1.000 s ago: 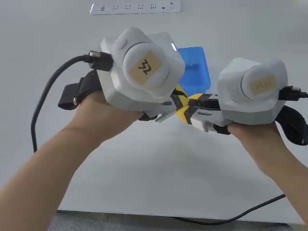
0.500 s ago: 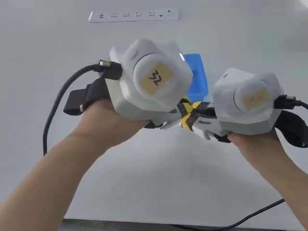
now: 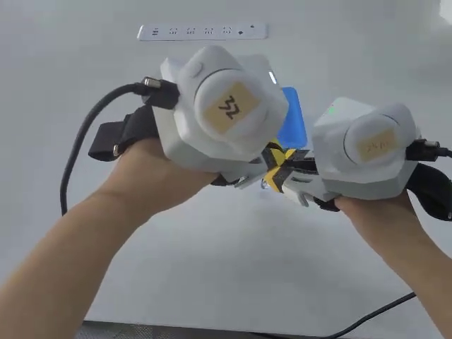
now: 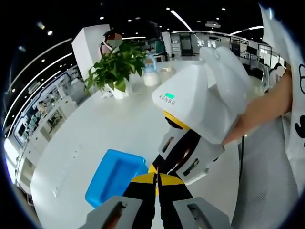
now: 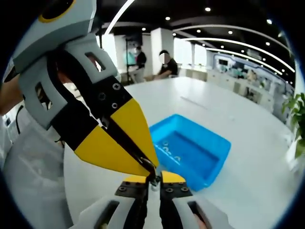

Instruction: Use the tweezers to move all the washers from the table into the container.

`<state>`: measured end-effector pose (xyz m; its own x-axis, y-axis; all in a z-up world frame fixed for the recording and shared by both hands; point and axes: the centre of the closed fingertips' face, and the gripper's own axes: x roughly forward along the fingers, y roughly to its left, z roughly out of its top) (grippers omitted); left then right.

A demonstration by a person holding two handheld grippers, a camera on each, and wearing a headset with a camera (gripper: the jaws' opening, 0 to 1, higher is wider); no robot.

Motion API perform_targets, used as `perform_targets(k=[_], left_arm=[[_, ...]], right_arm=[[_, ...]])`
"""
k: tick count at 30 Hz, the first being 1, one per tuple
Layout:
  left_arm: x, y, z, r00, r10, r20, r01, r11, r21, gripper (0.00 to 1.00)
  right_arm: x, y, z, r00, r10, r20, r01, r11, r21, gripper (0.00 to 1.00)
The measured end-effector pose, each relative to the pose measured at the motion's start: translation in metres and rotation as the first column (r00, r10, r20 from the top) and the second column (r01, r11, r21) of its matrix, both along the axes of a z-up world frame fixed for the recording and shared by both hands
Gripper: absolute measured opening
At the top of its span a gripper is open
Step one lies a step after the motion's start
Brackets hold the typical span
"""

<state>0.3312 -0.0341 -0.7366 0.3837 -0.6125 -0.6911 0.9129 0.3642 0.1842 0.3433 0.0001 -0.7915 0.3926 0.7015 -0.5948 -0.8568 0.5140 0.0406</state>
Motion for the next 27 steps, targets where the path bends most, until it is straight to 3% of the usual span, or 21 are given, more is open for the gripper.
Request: perform_targets(k=[7, 16, 21, 27], left_arm=[[0.002, 0.000, 0.019, 0.999, -0.016, 0.046, 0.016, 1.000, 0.006, 0.00], [0.015, 0.002, 0.043, 0.994, -0.011, 0.104, 0.012, 1.000, -0.008, 0.00], [0.024, 0.001, 0.048, 0.993, -0.017, 0.116, 0.018, 1.000, -0.010, 0.00], [0.038, 0.005, 0.045, 0.993, -0.033, 0.113, 0.032, 0.999, 0.007, 0.00]], right_arm=[[0.005, 0.000, 0.021, 0.999, 0.006, 0.051, -0.006, 1.000, -0.002, 0.04], [0.019, 0.004, 0.045, 0.994, 0.009, 0.105, -0.009, 1.000, -0.001, 0.04], [0.028, 0.005, 0.050, 0.993, 0.003, 0.118, -0.003, 1.000, -0.003, 0.04], [0.043, 0.007, 0.047, 0.994, -0.025, 0.109, 0.025, 1.000, 0.005, 0.04]])
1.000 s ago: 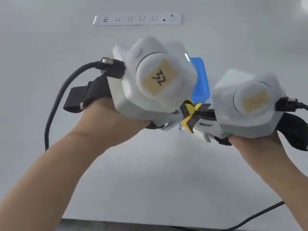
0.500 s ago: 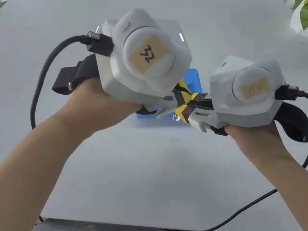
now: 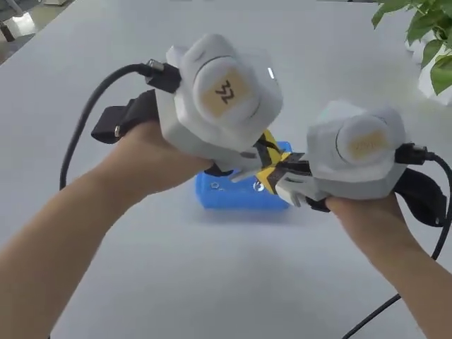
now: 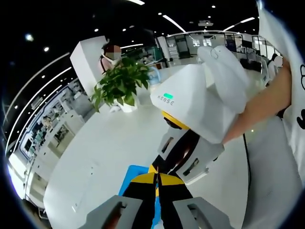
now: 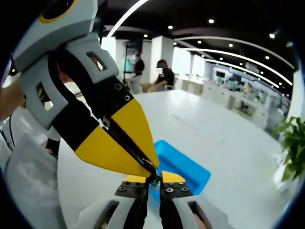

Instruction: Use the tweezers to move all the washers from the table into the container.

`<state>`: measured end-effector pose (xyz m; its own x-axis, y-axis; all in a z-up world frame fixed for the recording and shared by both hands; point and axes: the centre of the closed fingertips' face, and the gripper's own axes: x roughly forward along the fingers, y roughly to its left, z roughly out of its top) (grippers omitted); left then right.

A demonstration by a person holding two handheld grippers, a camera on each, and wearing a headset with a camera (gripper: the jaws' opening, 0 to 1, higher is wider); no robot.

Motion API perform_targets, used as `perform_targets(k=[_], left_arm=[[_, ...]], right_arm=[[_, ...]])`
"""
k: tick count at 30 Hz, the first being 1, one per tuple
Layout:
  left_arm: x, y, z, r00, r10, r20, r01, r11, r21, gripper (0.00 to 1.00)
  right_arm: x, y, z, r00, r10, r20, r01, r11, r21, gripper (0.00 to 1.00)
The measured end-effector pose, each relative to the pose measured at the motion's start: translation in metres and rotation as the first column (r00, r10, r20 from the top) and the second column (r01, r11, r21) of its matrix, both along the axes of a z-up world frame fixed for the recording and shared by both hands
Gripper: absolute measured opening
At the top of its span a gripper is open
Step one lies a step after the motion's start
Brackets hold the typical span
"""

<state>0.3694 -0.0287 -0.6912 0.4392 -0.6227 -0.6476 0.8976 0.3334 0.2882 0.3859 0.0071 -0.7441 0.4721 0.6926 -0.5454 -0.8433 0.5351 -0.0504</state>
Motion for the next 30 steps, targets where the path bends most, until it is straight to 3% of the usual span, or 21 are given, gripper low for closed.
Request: perform_targets(k=[7, 13, 22, 30], left_arm=[[0.009, -0.001, -0.011, 1.000, -0.008, -0.016, 0.008, 1.000, 0.004, 0.00], [0.016, -0.004, -0.029, 1.000, -0.010, -0.030, 0.011, 0.999, 0.032, 0.00], [0.026, -0.004, -0.052, 0.997, 0.023, -0.080, -0.020, 0.999, 0.035, 0.00], [0.032, -0.002, -0.058, 0.992, 0.047, -0.114, -0.043, 0.998, 0.037, 0.00]], right_arm=[[0.013, -0.004, -0.014, 1.000, -0.011, -0.003, 0.011, 0.999, -0.034, 0.05], [0.022, -0.008, -0.032, 1.000, -0.015, -0.009, 0.015, 0.997, -0.082, 0.05], [0.027, -0.013, -0.057, 0.999, -0.013, -0.049, 0.006, 0.990, -0.140, 0.04], [0.031, -0.012, -0.064, 0.997, -0.017, -0.081, 0.004, 0.989, -0.150, 0.04]])
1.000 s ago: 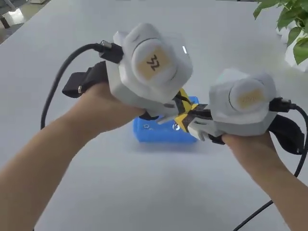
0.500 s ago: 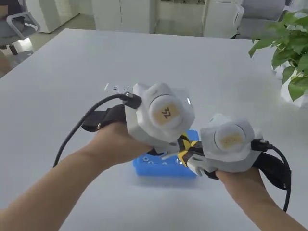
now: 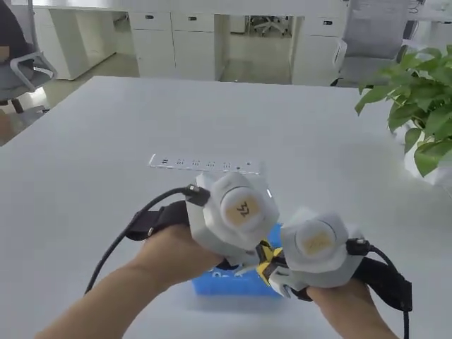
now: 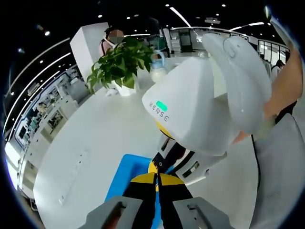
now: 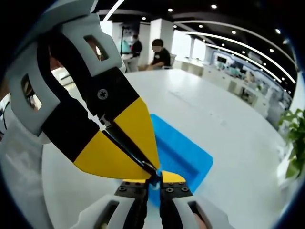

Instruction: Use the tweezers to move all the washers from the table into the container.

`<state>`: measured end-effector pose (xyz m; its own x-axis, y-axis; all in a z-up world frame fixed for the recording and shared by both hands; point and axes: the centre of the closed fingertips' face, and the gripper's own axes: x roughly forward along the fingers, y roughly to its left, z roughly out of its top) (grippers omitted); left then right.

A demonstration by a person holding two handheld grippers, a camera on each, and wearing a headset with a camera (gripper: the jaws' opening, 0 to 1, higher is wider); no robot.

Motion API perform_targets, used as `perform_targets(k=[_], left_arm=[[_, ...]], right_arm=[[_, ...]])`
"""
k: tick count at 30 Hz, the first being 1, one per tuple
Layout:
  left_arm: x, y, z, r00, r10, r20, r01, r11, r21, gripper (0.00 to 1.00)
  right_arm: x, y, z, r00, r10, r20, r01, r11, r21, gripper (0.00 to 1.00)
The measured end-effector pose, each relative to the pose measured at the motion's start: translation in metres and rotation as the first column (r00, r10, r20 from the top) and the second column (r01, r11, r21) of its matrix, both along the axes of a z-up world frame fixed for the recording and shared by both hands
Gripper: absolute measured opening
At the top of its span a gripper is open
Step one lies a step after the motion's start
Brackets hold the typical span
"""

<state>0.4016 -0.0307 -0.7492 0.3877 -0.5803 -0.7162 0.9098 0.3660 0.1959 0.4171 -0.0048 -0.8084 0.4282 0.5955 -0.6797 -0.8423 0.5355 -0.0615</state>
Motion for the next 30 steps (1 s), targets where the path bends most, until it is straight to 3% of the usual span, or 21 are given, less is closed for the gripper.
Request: perform_targets(k=[9, 11, 16, 20, 23, 24, 25, 30], left_arm=[[-0.003, 0.001, -0.009, 1.000, 0.002, -0.018, -0.002, 1.000, 0.028, 0.00], [-0.005, 0.001, -0.009, 1.000, 0.000, -0.014, 0.000, 1.000, 0.029, 0.00], [-0.006, 0.002, -0.008, 0.999, 0.013, -0.030, -0.013, 1.000, 0.016, 0.00], [-0.010, 0.002, 0.001, 1.000, 0.003, -0.010, -0.002, 1.000, 0.020, 0.00], [-0.015, 0.001, 0.009, 1.000, -0.003, 0.013, 0.003, 1.000, 0.007, 0.00], [-0.017, 0.001, 0.012, 1.000, -0.004, 0.017, 0.004, 1.000, 0.003, 0.00], [-0.019, 0.001, 0.018, 1.000, -0.003, 0.031, 0.004, 1.000, -0.004, 0.00], [-0.031, 0.002, 0.045, 0.995, -0.027, 0.093, 0.027, 1.000, -0.001, 0.00]], right_arm=[[0.000, -0.001, -0.010, 0.999, 0.009, -0.035, -0.010, 1.000, -0.022, 0.05], [-0.002, -0.002, -0.010, 0.997, -0.009, -0.077, 0.009, 1.000, -0.008, 0.06], [-0.004, -0.002, -0.010, 0.996, -0.020, -0.081, 0.020, 1.000, 0.001, 0.09], [-0.005, -0.004, -0.002, 0.997, -0.033, -0.073, 0.035, 0.999, 0.024, 0.10], [-0.011, -0.006, 0.009, 0.997, -0.050, -0.052, 0.051, 0.998, 0.036, 0.11], [-0.012, -0.007, 0.012, 0.998, -0.049, -0.032, 0.050, 0.998, 0.030, 0.11], [-0.011, -0.008, 0.019, 0.999, -0.038, 0.028, 0.037, 0.999, 0.018, 0.11], [-0.022, -0.005, 0.046, 0.996, -0.044, 0.076, 0.040, 0.998, 0.057, 0.10]])
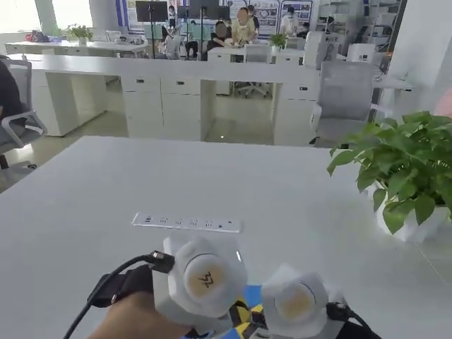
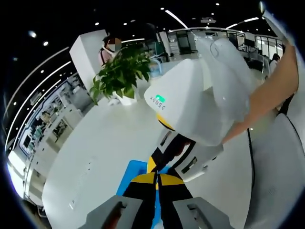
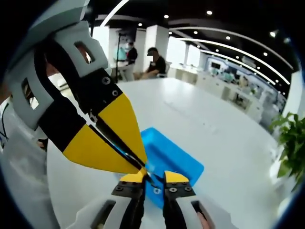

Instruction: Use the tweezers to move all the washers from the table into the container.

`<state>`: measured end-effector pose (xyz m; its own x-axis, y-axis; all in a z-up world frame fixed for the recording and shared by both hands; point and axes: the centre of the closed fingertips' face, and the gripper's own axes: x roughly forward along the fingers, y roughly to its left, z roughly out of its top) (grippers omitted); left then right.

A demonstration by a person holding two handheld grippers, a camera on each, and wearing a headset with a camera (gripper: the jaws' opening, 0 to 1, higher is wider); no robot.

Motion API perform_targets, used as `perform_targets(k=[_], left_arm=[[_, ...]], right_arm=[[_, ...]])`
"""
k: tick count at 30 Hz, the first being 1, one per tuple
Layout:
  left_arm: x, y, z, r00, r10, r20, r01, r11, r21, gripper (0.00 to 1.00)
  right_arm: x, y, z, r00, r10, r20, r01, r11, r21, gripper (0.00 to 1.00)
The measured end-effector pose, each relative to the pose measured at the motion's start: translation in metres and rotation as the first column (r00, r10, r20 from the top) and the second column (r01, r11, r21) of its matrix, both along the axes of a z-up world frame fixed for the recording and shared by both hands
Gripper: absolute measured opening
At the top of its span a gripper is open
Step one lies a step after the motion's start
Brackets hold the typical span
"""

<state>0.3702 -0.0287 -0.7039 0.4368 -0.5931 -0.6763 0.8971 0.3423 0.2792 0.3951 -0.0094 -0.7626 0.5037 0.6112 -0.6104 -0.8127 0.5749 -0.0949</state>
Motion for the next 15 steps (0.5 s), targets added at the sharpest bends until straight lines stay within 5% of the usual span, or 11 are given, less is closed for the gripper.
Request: perform_targets(k=[5, 9, 15], left_arm=[[-0.024, 0.006, 0.017, 1.000, -0.024, 0.015, 0.024, 0.999, -0.033, 0.00], [-0.040, 0.008, 0.021, 0.999, -0.041, 0.007, 0.041, 0.998, -0.055, 0.00], [-0.061, 0.006, 0.016, 0.997, -0.071, -0.022, 0.069, 0.994, -0.082, 0.00]], right_arm=[[-0.023, 0.002, 0.017, 0.999, 0.010, 0.039, -0.010, 1.000, 0.003, 0.12], [-0.041, -0.001, 0.023, 0.994, 0.033, 0.100, -0.029, 0.999, -0.043, 0.13], [-0.063, -0.010, 0.019, 0.994, 0.019, 0.104, -0.012, 0.998, -0.065, 0.13]])
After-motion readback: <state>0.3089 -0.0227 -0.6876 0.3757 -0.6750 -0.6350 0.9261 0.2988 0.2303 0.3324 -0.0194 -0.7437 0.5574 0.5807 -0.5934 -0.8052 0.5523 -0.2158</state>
